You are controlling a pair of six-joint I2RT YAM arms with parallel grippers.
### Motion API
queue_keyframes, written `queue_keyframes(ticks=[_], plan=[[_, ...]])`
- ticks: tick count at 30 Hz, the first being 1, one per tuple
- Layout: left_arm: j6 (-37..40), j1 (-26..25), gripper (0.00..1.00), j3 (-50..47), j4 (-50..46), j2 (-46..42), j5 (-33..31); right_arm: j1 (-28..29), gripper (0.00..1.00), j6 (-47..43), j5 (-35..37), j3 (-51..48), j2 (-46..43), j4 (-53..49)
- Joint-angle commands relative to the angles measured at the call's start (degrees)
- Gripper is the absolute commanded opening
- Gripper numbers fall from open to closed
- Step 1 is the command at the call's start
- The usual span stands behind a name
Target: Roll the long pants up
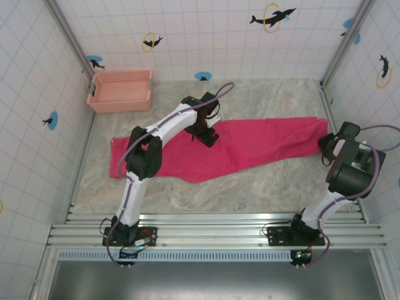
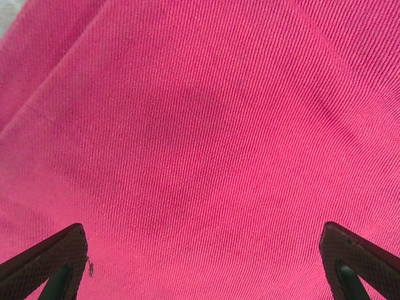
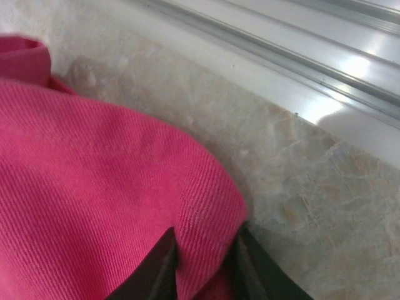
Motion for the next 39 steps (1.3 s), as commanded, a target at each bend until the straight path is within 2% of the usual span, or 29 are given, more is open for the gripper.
queue_keyframes(ticks=[1,4,8,12,18,21,25,33,39], plan=[[1.14,0.11,0.97,1.73,-1.21,1.52,1.88,0.73,0.18,-0.4,-1.17,-2.92,-2.27,-6.79],[3.31,0.11,0.97,2.12,-1.38,1.79,3.05,0.78,0.08,0.34,-1.6,-3.97,-5.87,-5.56],[2.97,0.09,0.97,3.81,-2.58,2.48,5.54,1.52,0.03,1.24,-0.88,-5.23,-13.85,-4.54],[0.14,0.11,0.98,4.72,-1.8,1.67,10.96,2.9,0.03,0.66,2.45,-6.46,-26.15,-5.13],[-8.56,-0.14,0.97,3.06,5.74,0.48,24.35,5.57,0.08,-0.42,7.79,-6.23,-40.47,-7.17],[-13.05,-0.88,0.98,2.03,9.4,1.12,27.23,7.74,0.1,-1.73,9.12,-4.63,-41.89,-8.66],[-17.13,-3.36,0.97,1.5,12.42,1.65,29.29,8.75,0.1,-1.81,6.92,-2.51,-39.09,-9.24],[-26.15,-8.44,0.98,-6.08,22.33,0.85,30.59,9.97,0.09,-2.88,8.52,2.95,-36.77,-11.67],[-30.9,-10.01,0.98,-3.12,25.31,4.61,31.89,11.12,0.1,-5.54,8.87,12.12,-35.39,-18.11]])
